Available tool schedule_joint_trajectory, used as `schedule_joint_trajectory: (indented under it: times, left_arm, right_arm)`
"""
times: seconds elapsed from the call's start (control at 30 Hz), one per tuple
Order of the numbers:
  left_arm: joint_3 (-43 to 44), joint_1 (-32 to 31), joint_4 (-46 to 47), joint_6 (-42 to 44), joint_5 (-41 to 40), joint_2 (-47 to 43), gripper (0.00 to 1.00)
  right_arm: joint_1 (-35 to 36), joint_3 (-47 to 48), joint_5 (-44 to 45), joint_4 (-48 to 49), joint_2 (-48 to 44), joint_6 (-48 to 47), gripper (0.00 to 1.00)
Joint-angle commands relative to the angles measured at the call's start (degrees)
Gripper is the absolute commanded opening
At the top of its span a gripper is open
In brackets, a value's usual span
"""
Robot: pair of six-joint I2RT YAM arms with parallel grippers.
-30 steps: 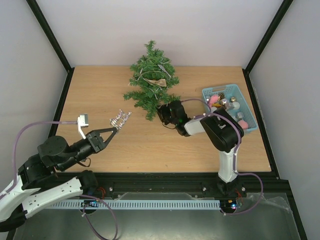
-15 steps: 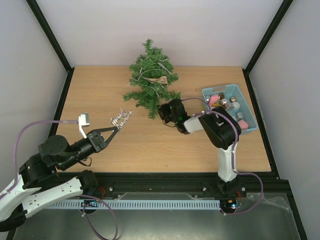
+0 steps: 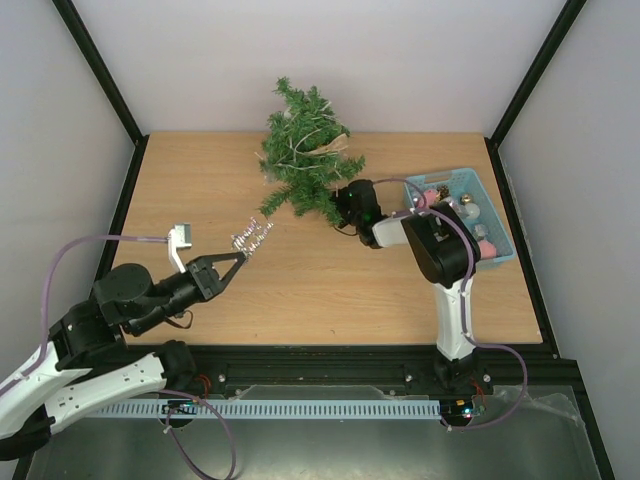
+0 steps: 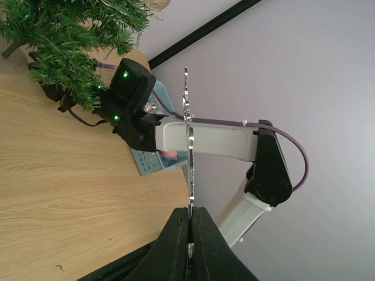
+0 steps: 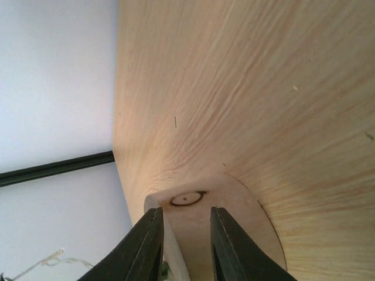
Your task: Decorate the small christmas tree
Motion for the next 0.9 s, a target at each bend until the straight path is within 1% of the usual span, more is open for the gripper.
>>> schedule_joint_trajectory:
  times: [0.0,0.07,0.13,0.2,0.3,0.43,0.53,0.67,0.8,0.87]
  left_arm:
    - [0.53,-0.27,1.91,1.53,1.0,1.75,0.02]
    - [1.0,-0.27,1.92,2.23,1.57,2.66,0.02]
    - [2.12,-0.27,1.73,3.74,2.78,4.01,0.02]
    - [3.82,-0.27,1.0,5.78,4.9,6.12,0.02]
    - [6.55,-0.27,0.33,9.88,10.14,10.31,0.02]
    - [10.12,-0.18,-1.19,15.36,17.4,16.2,0.02]
    - [11.35,-0.18,-1.13,19.01,21.82,18.25,0.03]
    - [12.07,-0.18,-0.11,22.63,27.19,18.55,0.02]
    - [11.05,0.03,1.63,24.95,31.93,17.67,0.02]
    - [9.5,0.15,4.12,25.27,36.26,17.19,0.02]
  right_arm:
    - [-1.19,2.69,-2.21,-2.56,0.33,-3.22,0.26]
    - [-1.63,2.0,-2.82,-2.96,-0.77,-4.1,0.28]
    - [-2.22,-0.8,-3.33,-3.15,-2.93,-4.53,0.31]
    - [-3.11,-5.32,-3.94,-2.64,-6.33,-5.05,0.35]
    - [-5.08,-13.52,-5.72,-2.68,-12.94,-6.71,0.39]
    - [-6.88,-21.5,-8.38,-9.87,-23.66,-12.79,0.47]
    - [-7.04,-25.46,-11.17,-17.59,-33.42,-18.46,0.49]
    - [-7.07,-28.56,-16.92,-27.86,-50.07,-26.31,0.49]
    - [-7.07,-28.06,-23.34,-39.18,-67.21,-32.71,0.49]
    - [-7.02,-26.99,-28.82,-42.02,-75.59,-33.23,0.49]
